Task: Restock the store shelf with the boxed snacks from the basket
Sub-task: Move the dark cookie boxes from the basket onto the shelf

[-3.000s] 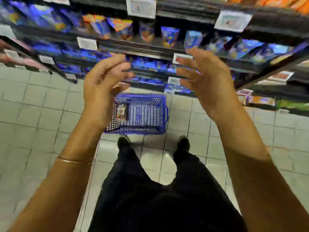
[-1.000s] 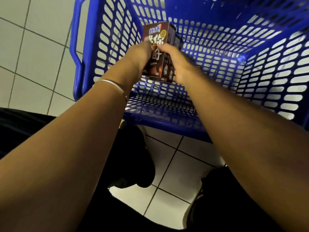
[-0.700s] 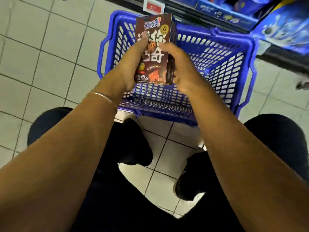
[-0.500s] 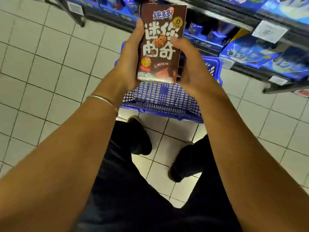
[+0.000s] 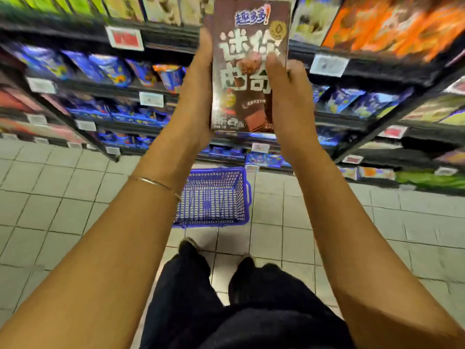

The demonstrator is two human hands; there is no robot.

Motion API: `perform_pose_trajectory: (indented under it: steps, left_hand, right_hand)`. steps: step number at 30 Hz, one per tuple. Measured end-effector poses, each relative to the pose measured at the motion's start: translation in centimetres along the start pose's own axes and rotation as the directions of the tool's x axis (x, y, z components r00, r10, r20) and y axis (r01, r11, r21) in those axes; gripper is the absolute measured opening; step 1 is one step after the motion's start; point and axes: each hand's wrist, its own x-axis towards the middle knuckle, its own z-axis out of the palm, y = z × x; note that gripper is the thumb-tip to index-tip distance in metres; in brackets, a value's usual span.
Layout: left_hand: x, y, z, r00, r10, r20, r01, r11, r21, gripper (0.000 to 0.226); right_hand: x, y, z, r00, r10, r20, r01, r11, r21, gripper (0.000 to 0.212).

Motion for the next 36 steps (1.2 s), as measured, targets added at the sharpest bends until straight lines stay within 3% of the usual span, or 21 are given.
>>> perform_pose_trajectory:
  steps: [2,7,12,21,26,31,34,36]
  left_hand:
    - [-0.1,2.6,3.3,1.0,0.03,-0.007,-0.03,0.999,0.036,0.067]
    - [1.2,9.5,8.6,0.988,0.156,0.001,-0.154,0.975,0.162,0.061]
    - [3.3,15.2,14.1,0.965,0.218,0.145,-0.235,0.965,0.116,0.055]
    - [7.0,20.1,23.4,0.907,0.361,0.215,-0.388,0.916,0.102,0.051]
    - [9.1,21.6,27.8,0.866,0.439,0.238,-0.474,0.873,0.113,0.038]
    - [11.7,21.6,31.8,0.851,0.495,0.177,-0.525,0.818,0.237,0.042]
    - [12.8,21.2,33.8,0.83,0.542,0.131,-0.557,0.797,0.234,0.027]
    - [13.6,20.7,35.2,0.831,0.549,0.095,-0.555,0.8,0.228,0.031]
  right_hand:
    - [0.1,-3.7,-1.5,0.994,-0.082,-0.067,0.075,0.992,-0.101,0.025]
    - [0.7,-11.7,-3.8,0.973,-0.197,-0.12,0.189,0.979,-0.077,0.032]
    - [2.0,-18.4,-6.8,0.937,-0.316,-0.149,0.309,0.948,-0.071,0.034]
    - [5.8,-26.3,-12.9,0.863,-0.443,-0.243,0.431,0.896,-0.105,0.074]
    - [7.5,-28.8,-16.5,0.854,-0.454,-0.252,0.46,0.887,-0.041,0.065]
    - [10.1,-30.0,-21.4,0.849,-0.452,-0.276,0.481,0.876,0.046,0.034]
    - [12.0,-31.3,-25.0,0.813,-0.408,-0.416,0.495,0.86,0.125,0.026]
    - [13.4,-32.3,-27.0,0.744,-0.432,-0.51,0.524,0.85,0.045,0.025]
